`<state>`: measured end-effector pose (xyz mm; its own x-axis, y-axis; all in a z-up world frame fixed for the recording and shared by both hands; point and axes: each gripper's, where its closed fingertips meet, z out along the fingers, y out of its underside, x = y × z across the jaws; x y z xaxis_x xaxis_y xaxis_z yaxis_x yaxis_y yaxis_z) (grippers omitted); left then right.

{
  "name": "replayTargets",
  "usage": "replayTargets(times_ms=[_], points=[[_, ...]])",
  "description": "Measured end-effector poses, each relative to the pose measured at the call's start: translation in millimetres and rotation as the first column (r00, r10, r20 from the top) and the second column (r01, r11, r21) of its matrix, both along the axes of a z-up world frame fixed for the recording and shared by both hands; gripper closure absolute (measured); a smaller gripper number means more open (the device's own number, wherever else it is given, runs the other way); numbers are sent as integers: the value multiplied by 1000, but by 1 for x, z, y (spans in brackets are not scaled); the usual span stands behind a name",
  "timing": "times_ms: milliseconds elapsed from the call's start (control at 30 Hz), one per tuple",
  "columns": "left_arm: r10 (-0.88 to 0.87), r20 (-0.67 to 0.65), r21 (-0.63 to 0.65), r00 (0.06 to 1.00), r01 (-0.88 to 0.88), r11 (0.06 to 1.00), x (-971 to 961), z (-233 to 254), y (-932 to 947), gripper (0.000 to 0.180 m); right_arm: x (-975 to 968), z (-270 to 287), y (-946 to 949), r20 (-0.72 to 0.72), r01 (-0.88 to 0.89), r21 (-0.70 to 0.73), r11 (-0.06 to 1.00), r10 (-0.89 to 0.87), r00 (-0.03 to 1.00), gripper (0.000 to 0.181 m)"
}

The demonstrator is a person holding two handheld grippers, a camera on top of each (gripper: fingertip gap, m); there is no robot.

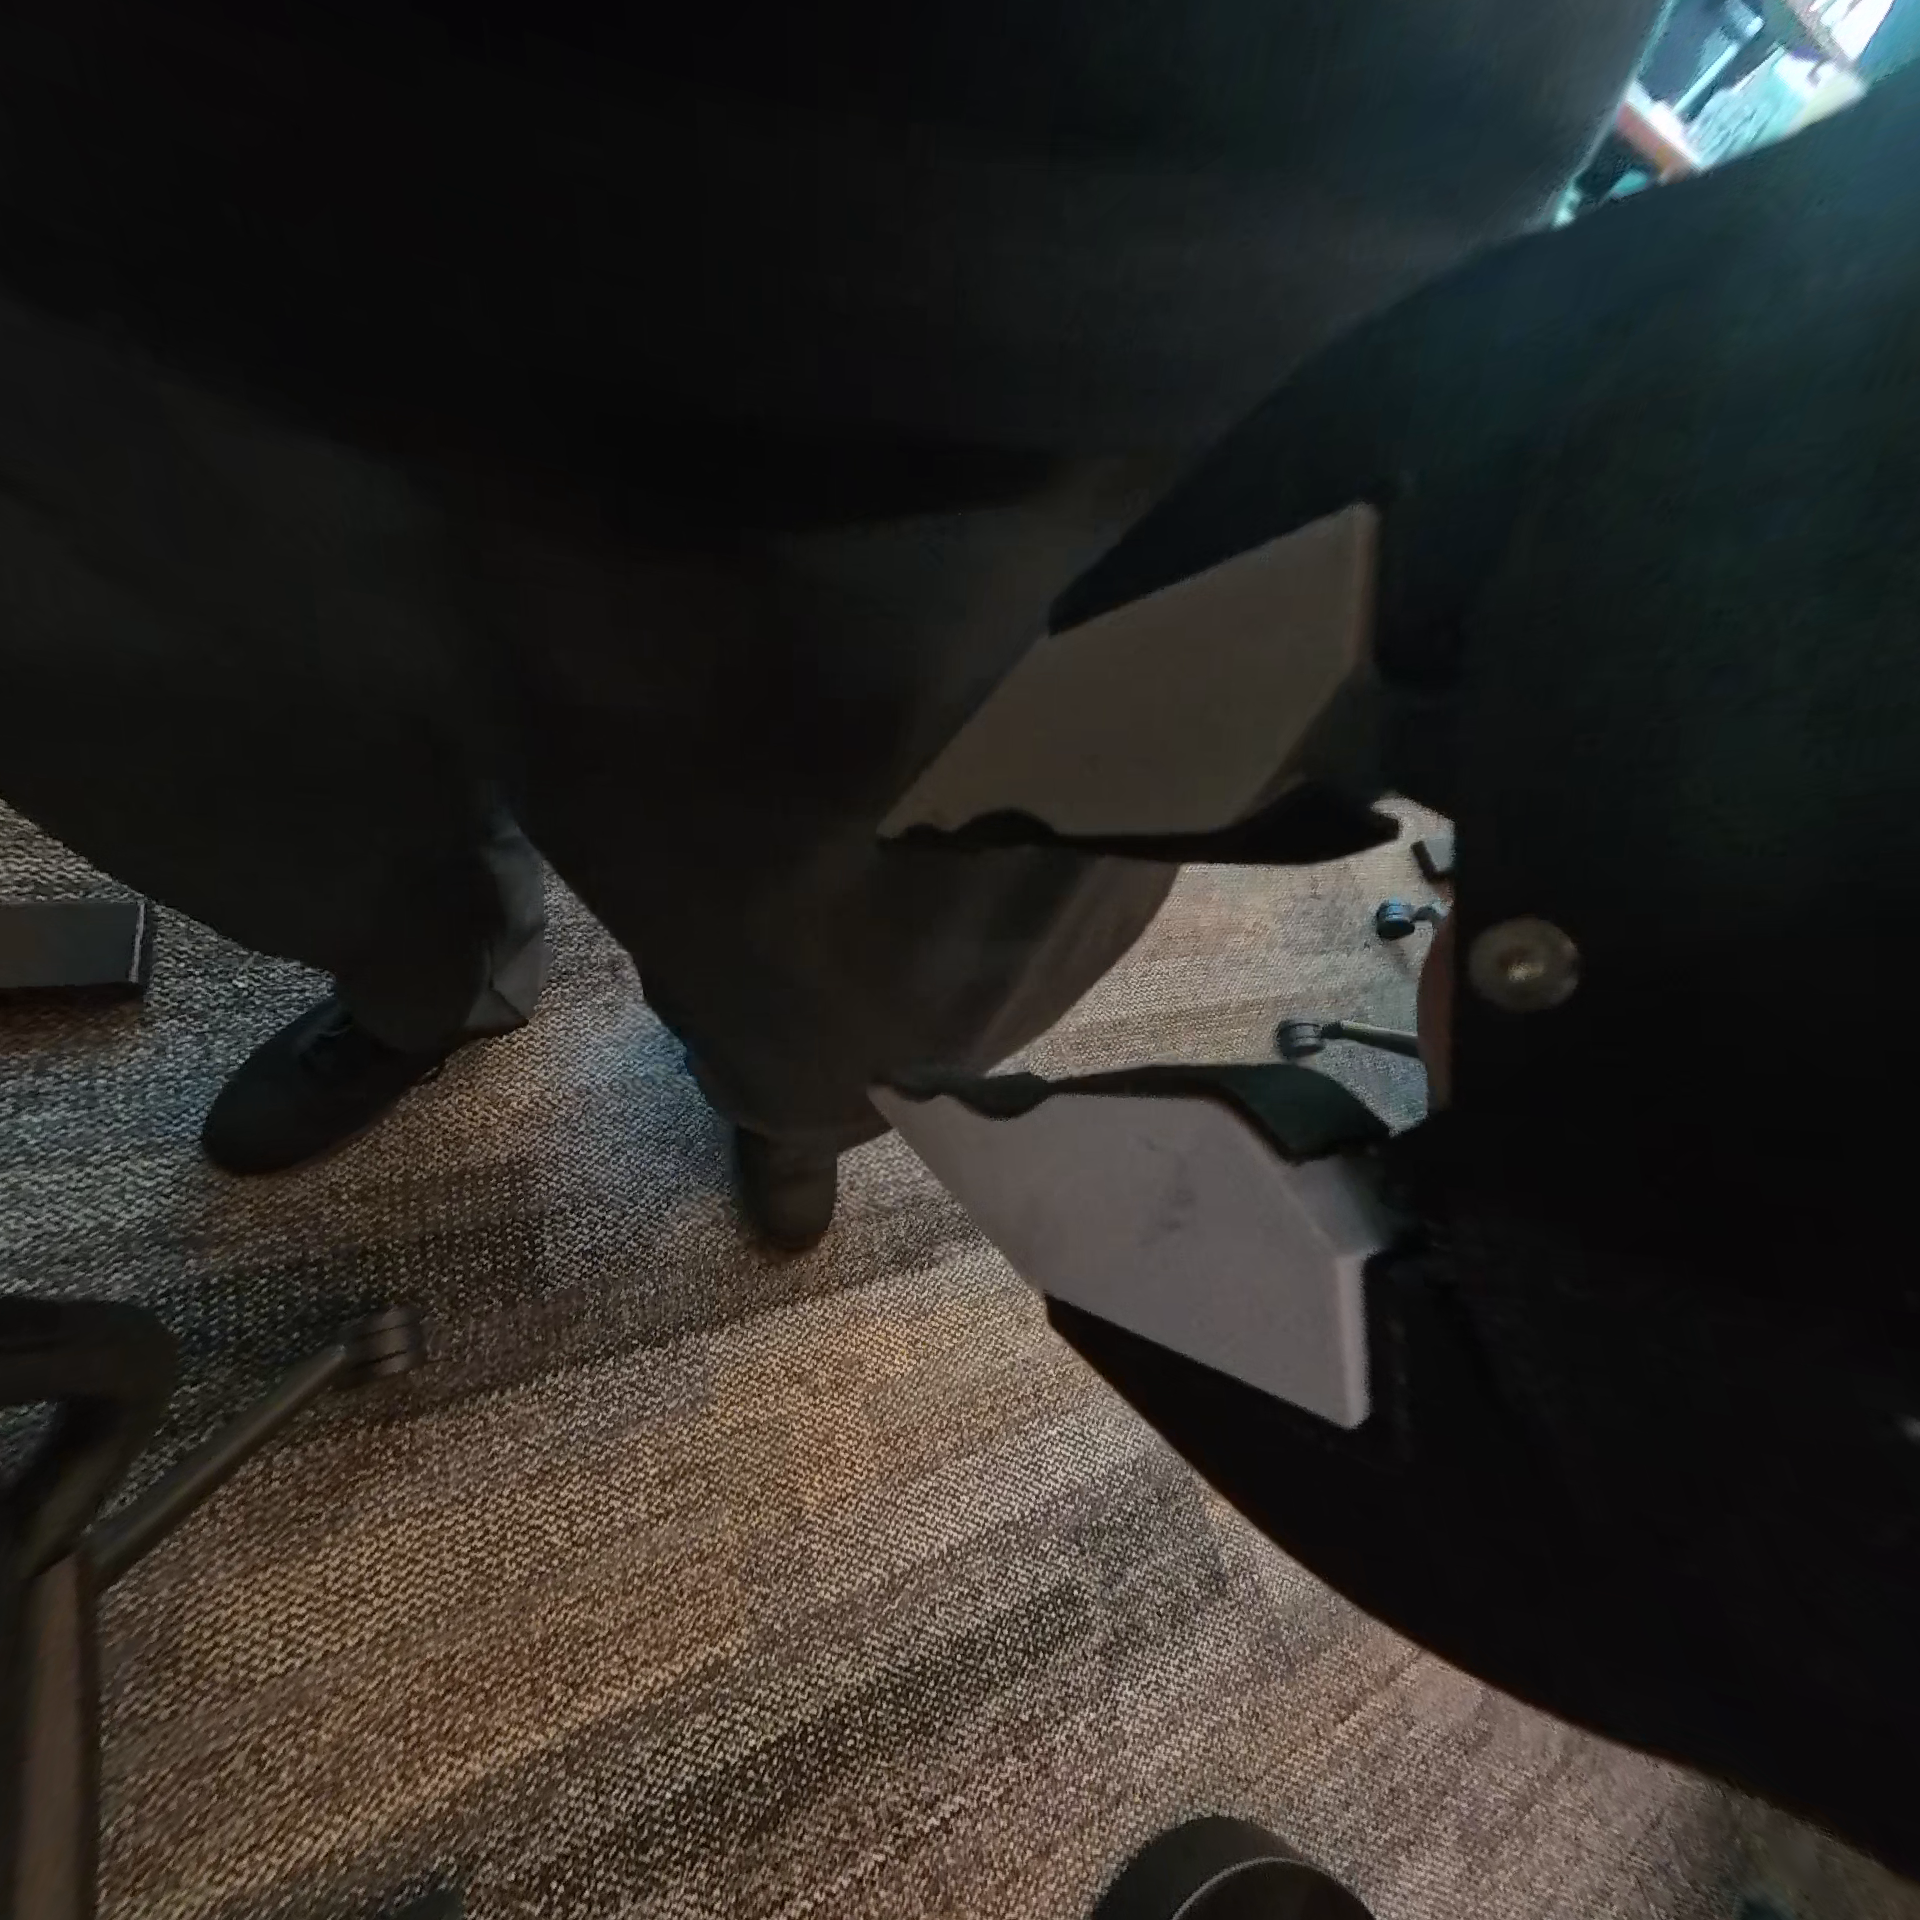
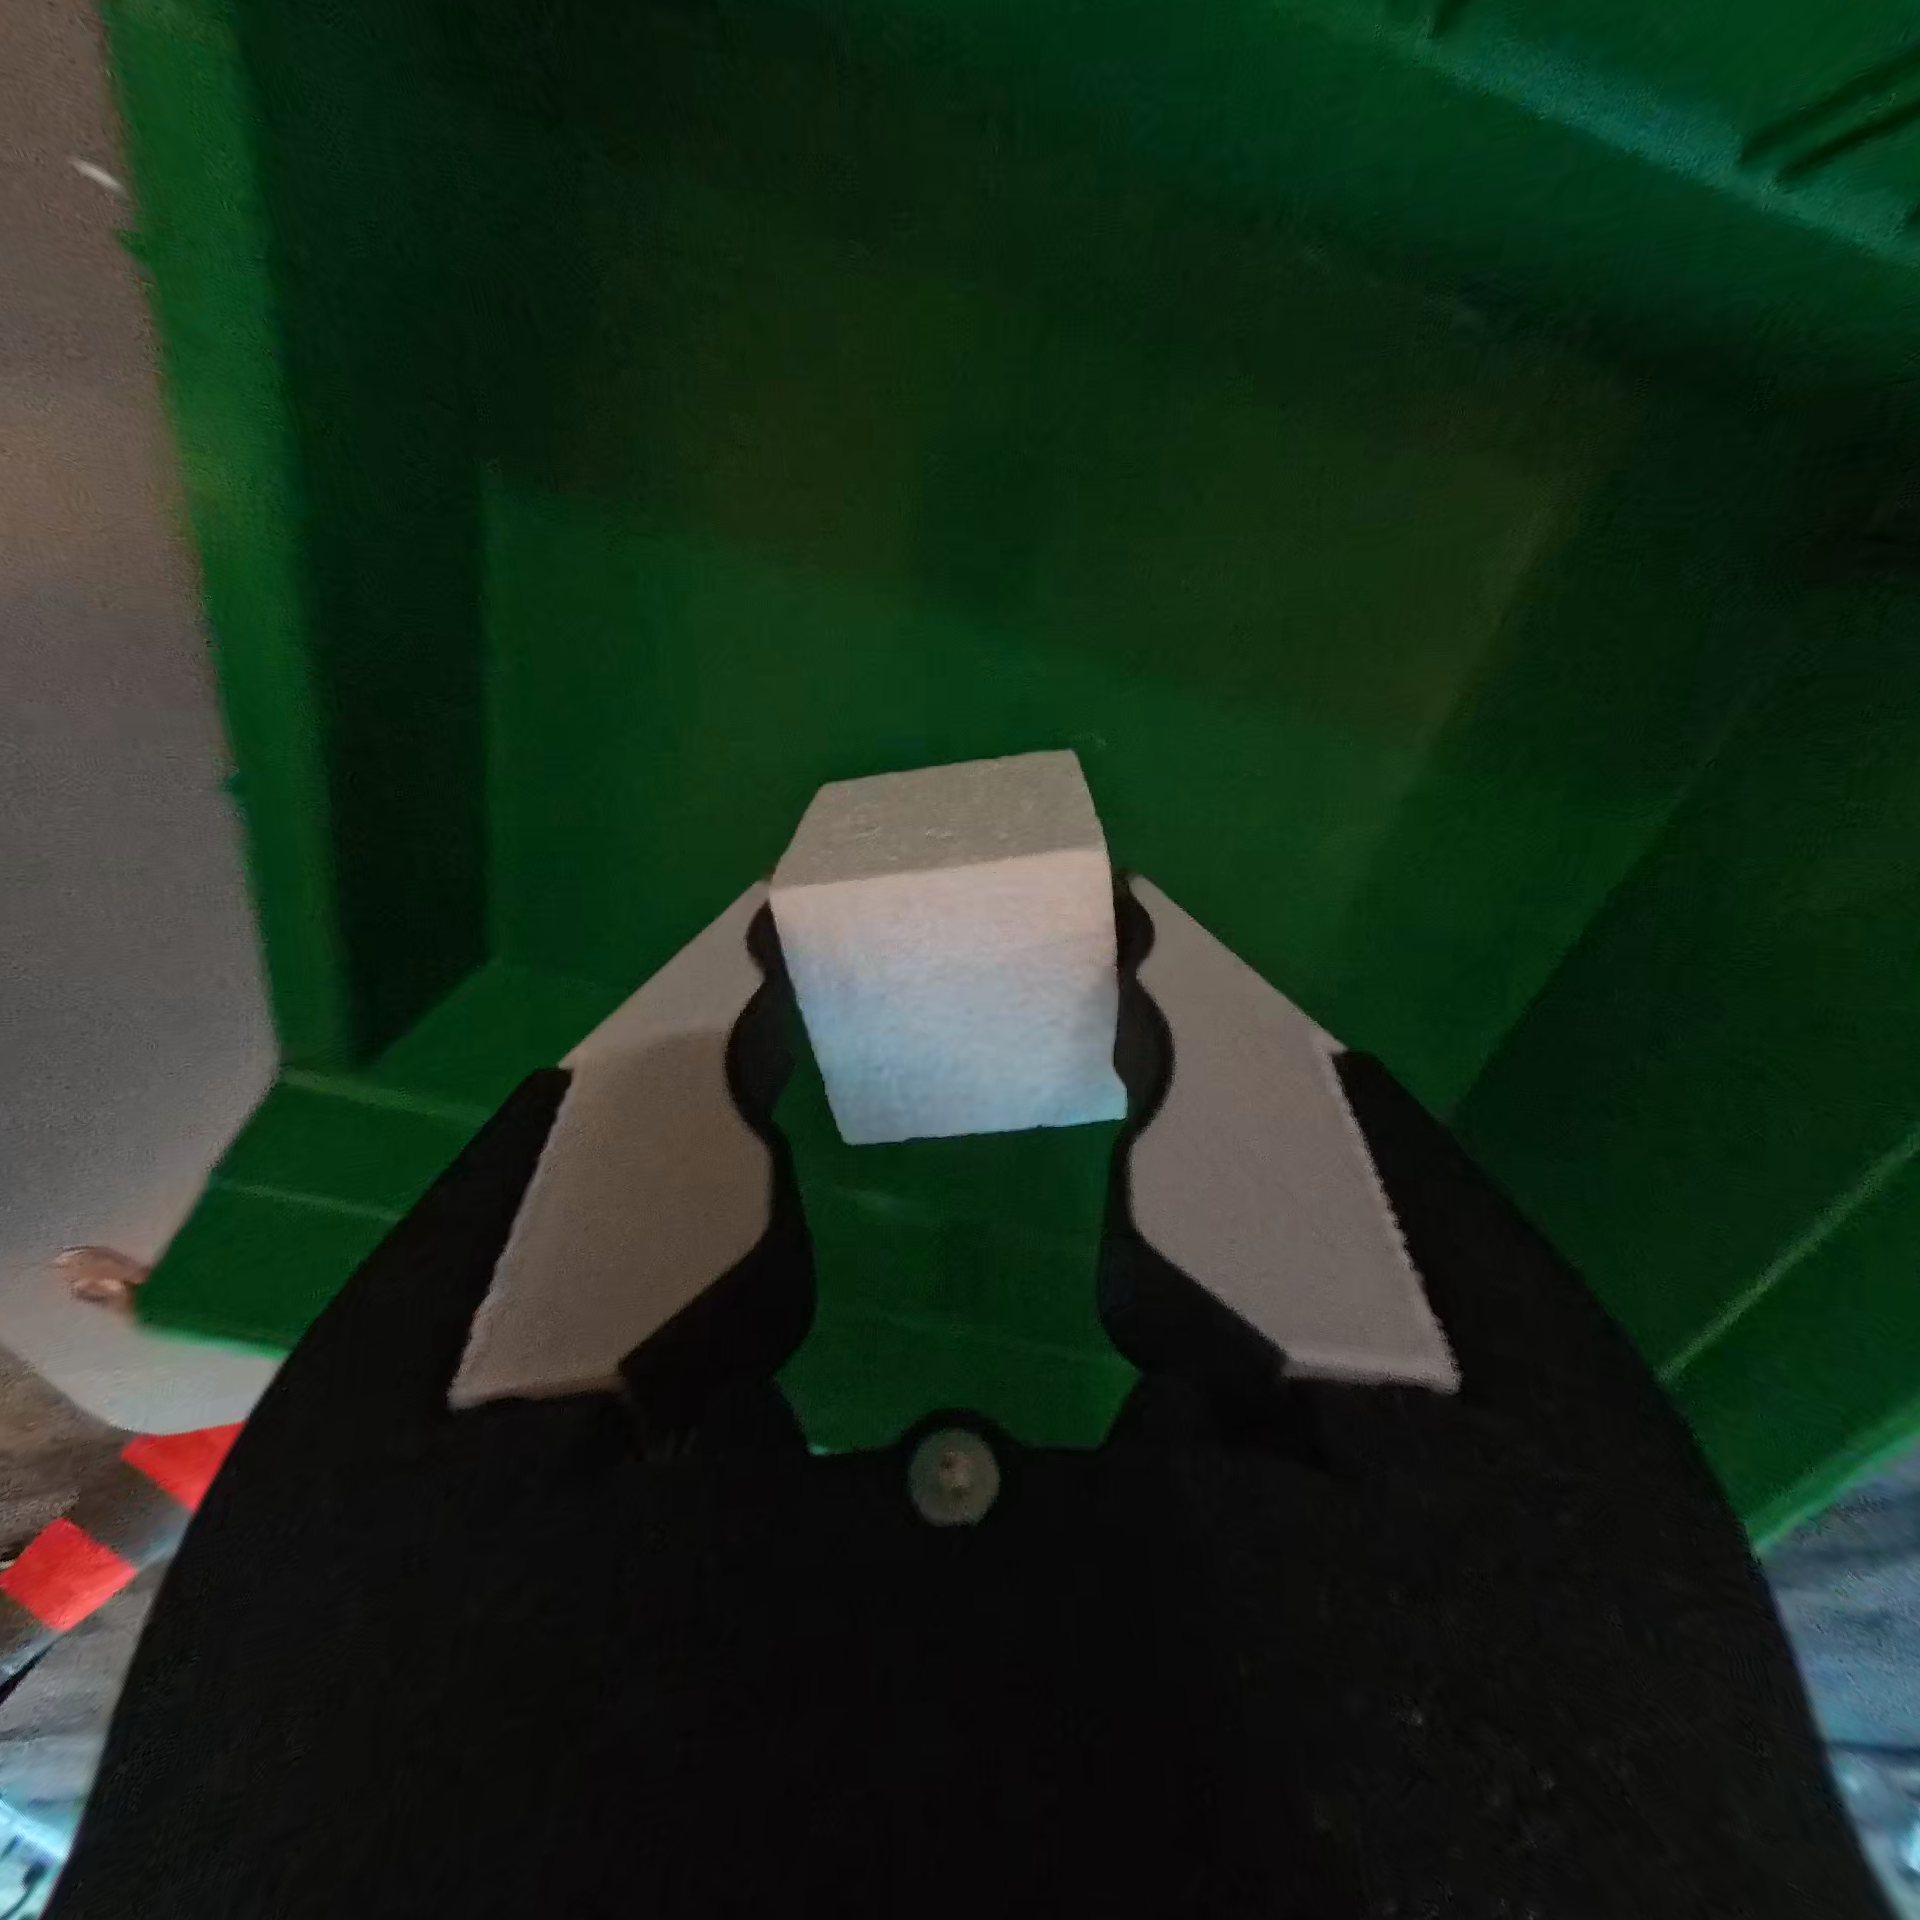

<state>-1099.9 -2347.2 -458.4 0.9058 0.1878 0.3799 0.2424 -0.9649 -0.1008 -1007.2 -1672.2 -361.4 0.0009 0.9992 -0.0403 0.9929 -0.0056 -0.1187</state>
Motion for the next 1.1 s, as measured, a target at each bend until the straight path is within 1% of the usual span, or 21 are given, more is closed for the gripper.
replayTargets(times_ms=[100,200,267,367,467,567,667,833,900,1100], points=[[16,5,21,1000,-16,1000,-9,-4,-5,141,-29,49,-45,-124,-25,-79,997,15,992,120],[4,14,39,1000,-4,999,-21,-14,-11,141,-66,109,-114,-250,-130,-119,984,97,963,121],[-7,23,68,1000,6,998,-28,-22,-12,142,-88,147,-166,-323,-217,-107,970,172,931,121],[-25,41,132,999,19,991,-37,-31,-8,142,-111,191,-243,-365,-331,-87,940,279,888,121],[-55,69,190,996,41,981,-40,-41,-8,142,-123,217,-297,-329,-394,-31,919,363,872,121],[-92,100,226,991,67,972,-39,-54,-14,142,-133,227,-331,-269,-415,3,910,401,876,121],[-120,119,241,986,89,967,-40,-66,-26,142,-141,222,-350,-178,-421,34,906,420,890,121],[-104,141,255,985,66,965,-49,-76,-45,143,-145,212,-373,-45,-418,24,908,419,907,121],[-107,141,253,984,68,965,-51,-79,-53,143,-147,206,-374,-4,-420,46,906,420,907,121],[-89,152,243,984,50,969,-55,-85,-70,143,-147,189,-380,73,-410,47,911,406,911,120]])
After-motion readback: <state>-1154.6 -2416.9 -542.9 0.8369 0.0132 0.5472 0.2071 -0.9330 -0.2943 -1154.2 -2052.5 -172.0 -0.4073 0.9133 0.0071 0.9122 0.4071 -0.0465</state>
